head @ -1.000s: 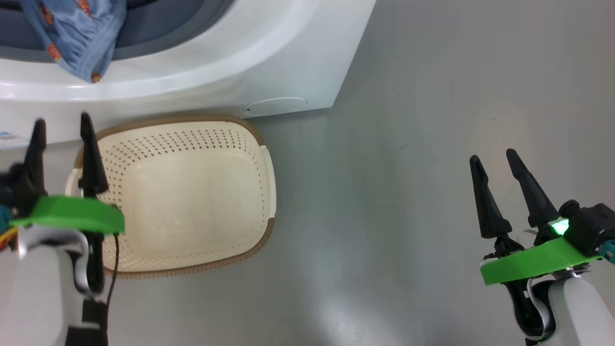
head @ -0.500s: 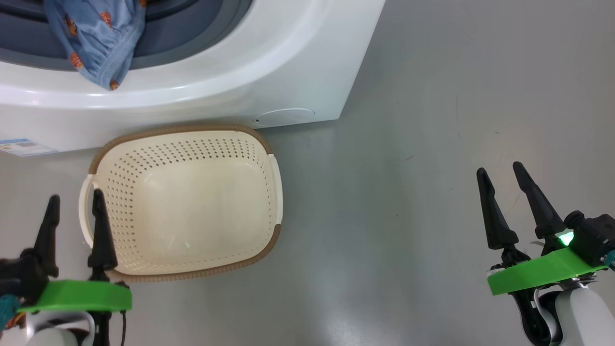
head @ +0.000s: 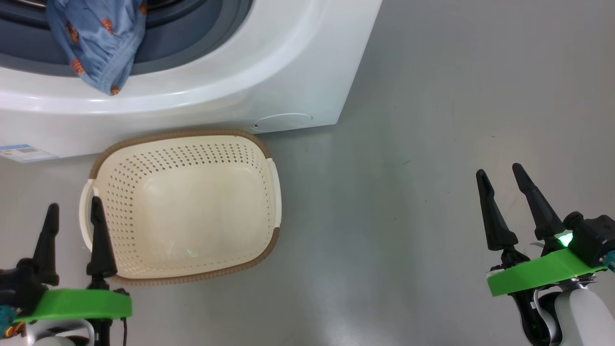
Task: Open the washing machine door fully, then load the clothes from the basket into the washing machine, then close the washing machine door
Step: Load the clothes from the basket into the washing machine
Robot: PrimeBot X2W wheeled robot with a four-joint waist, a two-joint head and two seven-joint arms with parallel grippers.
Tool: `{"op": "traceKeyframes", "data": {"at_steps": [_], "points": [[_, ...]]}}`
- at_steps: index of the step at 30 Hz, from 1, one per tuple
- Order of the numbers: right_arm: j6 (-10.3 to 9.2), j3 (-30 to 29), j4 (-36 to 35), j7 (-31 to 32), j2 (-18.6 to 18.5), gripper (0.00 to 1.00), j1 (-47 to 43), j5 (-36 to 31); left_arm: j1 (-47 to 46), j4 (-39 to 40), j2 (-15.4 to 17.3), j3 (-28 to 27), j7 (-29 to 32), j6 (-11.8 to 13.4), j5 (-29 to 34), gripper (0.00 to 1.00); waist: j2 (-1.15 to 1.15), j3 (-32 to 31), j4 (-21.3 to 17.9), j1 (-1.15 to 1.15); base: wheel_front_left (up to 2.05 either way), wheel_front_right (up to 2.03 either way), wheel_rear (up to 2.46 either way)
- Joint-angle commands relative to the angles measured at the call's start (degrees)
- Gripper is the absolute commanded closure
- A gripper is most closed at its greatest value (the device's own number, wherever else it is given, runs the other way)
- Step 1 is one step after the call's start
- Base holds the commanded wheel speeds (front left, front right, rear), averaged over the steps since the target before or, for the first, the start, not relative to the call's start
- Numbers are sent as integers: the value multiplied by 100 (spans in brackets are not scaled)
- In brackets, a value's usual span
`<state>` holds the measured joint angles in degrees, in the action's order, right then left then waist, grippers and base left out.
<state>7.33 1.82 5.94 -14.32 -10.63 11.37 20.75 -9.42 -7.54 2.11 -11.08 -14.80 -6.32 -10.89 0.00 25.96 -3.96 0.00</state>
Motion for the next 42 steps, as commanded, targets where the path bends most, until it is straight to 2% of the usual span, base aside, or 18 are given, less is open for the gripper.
{"op": "traceKeyframes", "data": {"at_steps": [1, 12, 24, 36, 37, 38, 39, 40, 42], "points": [[16, 127, -116, -68, -48, 0, -151, -27, -90, 83, 78, -132, -19, 15, -61, 0, 0, 18, 3, 0, 0, 0, 0], [16, 129, -139, -68, 27, 0, 16, -28, -1237, -698, 194, -48, -19, -50, -21, 0, 0, 270, 12, 0, 0, 0, 0], [16, 237, -153, -68, 121, 0, 339, -1, -3051, -2498, 596, 4, -19, -84, 191, 0, 0, 689, -196, 0, 0, 0, 0], [16, 284, -178, -68, 171, 0, 495, 8, -3974, -3448, 781, -9, -19, -92, 354, 0, 0, 877, -336, 0, 0, 0, 0], [16, 281, -178, -68, 172, 0, 499, 6, -4021, -3466, 791, -30, -19, -89, 355, 16, 0, 880, -341, 0, 0, 0, 0], [16, 274, -181, -68, 174, 0, 503, 4, -4063, -3461, 802, -45, -20, -78, 370, 52, 0, 887, -342, 0, 0, 0, 0], [16, 266, -183, -68, 178, 0, 506, 2, -4094, -3457, 801, -56, -20, -77, 378, 80, 0, 890, -344, 0, 0, 0, 0], [16, 259, -184, -68, 182, 0, 507, -1, -4112, -3454, 798, -51, -20, -79, 395, 100, 0, 892, -343, 0, 0, 0, 0], [16, 251, -186, -68, 192, 0, 506, -4, -4129, -3438, 795, -37, -20, -82, 427, 100, 0, 895, -343, 0, 0, 0, 0]]}}
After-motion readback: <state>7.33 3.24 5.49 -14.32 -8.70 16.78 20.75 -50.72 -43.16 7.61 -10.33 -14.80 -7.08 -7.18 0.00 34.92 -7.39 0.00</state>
